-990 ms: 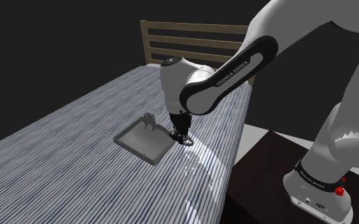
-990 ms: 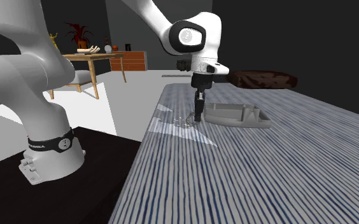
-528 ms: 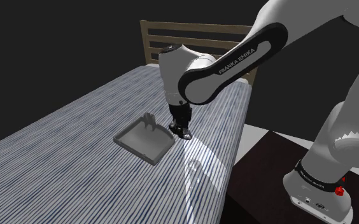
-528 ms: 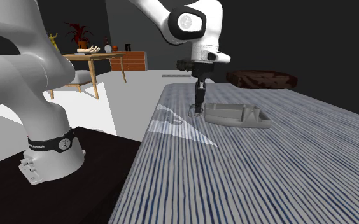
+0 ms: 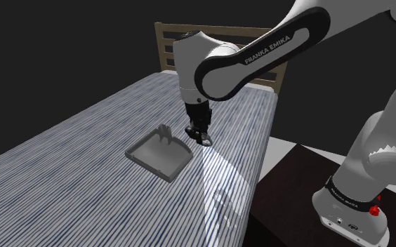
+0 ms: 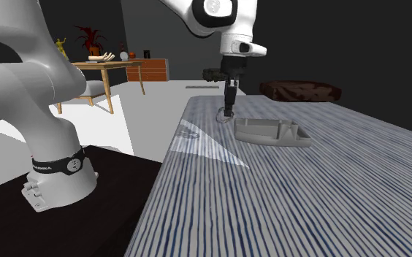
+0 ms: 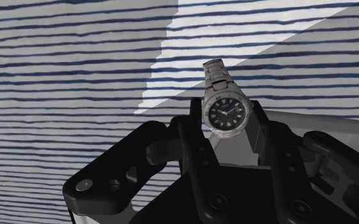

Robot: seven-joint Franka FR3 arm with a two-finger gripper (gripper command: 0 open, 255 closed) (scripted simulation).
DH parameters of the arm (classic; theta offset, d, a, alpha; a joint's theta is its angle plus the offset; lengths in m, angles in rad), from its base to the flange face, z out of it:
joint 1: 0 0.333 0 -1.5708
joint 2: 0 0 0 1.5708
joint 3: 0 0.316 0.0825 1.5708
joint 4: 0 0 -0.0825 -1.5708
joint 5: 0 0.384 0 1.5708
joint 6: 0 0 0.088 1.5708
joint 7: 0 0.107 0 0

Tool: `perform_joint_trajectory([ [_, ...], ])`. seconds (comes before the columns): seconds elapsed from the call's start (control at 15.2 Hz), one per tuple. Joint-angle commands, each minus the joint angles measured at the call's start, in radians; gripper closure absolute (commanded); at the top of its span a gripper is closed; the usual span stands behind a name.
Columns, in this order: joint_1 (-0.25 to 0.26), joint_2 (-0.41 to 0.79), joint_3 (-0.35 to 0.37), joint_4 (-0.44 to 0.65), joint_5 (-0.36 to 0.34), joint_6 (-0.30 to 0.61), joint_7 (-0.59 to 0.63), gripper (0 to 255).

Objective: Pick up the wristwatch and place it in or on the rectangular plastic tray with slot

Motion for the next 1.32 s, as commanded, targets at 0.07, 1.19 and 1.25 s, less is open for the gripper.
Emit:
perform_joint_trajectory([
  [0.07, 0.000, -0.020, -0.001, 0.021, 0.010, -0.039, -0.007, 255],
  [1.19, 0.035, 0.199, 0.020, 0.428, -0.079, -0.251, 0.064, 255],
  [1.25, 0.047, 0.245, 0.021, 0.488, -0.097, -0.270, 0.077, 255],
])
